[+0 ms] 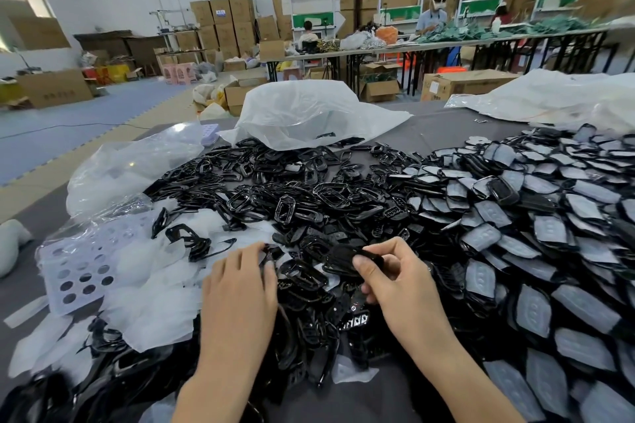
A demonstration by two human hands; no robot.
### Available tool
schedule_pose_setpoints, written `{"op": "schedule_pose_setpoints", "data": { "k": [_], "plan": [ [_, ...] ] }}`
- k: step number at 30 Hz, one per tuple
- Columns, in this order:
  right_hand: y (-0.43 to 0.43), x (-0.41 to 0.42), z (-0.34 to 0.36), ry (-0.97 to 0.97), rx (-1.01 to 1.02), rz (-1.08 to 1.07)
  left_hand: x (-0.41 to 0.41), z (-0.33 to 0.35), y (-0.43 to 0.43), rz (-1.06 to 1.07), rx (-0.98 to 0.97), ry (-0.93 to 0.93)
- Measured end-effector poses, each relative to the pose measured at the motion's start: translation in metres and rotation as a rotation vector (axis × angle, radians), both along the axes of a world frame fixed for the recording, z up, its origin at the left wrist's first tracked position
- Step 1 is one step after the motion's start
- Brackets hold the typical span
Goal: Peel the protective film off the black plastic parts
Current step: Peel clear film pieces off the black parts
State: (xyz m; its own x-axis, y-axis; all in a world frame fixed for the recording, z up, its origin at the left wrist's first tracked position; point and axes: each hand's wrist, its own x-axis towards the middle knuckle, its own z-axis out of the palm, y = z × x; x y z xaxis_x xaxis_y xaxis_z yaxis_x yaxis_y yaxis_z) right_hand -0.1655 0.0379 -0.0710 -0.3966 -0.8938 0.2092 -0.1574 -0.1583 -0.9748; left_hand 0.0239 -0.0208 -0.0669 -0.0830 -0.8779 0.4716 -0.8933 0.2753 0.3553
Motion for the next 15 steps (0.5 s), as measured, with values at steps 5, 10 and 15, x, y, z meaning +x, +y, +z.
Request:
{"op": "schedule_pose_setpoints", "data": {
  "k": [5, 10, 15],
  "plan": [
    [-0.001, 0.0, -0.002, 0.019, -0.021, -0.028, 0.003, -0.002, -0.004, 0.003, 0.058, -0.094],
    [0.0, 0.001, -0.001, 0.01, -0.03, -0.032, 0.0, -0.006, -0.012, -0.13, 0.107, -0.171],
    [0.0, 0.002, -0.001, 0.031, -0.016, -0.05, -0.001, -0.005, -0.022, -0.136, 0.247, -0.221]
  ]
}}
